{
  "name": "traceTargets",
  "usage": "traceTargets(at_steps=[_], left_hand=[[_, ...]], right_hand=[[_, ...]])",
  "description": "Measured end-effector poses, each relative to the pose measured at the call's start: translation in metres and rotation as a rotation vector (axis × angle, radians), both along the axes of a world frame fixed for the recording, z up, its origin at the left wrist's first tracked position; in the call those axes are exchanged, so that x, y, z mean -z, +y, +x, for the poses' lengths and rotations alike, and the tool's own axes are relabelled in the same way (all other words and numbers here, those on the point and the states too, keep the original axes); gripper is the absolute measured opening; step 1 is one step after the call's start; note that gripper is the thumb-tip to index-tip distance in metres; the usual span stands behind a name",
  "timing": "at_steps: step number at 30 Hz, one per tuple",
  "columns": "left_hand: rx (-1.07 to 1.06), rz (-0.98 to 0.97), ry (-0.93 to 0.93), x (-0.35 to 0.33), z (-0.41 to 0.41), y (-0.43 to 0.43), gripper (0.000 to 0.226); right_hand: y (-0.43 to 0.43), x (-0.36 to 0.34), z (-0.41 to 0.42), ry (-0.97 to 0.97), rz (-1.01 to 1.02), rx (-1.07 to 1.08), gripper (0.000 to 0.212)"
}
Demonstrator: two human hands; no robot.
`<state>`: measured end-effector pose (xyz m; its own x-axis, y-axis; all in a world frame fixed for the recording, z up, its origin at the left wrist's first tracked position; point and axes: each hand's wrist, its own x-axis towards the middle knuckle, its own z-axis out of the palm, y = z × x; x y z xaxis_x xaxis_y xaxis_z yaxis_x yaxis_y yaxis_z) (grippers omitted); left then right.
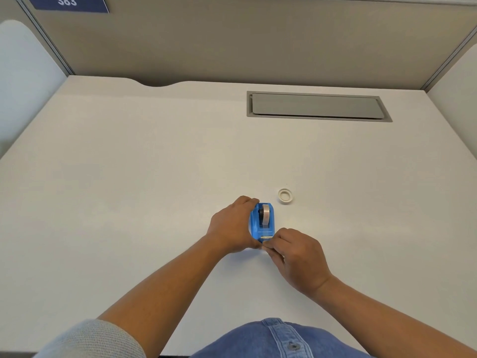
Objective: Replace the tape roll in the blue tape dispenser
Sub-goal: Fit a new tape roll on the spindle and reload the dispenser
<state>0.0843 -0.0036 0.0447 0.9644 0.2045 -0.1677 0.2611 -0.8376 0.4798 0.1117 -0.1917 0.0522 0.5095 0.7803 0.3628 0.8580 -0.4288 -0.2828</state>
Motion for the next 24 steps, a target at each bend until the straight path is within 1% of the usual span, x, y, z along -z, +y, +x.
traceTargets(at_steps=[13, 20, 24], left_hand=[[0.000, -0.014, 0.007, 0.000, 0.000, -0.001, 0.110], [0.001, -0.024, -0.004, -0.002, -0.001, -0.001, 0.109], [-0.006, -0.022, 0.007, -0.001, -0.001, -0.002, 0.107]], right_hand=[[0.002, 0.006, 0.005, -0.031, -0.064, -0.024, 0.017], [-0.001, 0.000, 0.004, 0.064, -0.118, 0.016, 0.020], [0.001, -0.005, 0.000, 0.263, -0.023, 0.147, 0.012]])
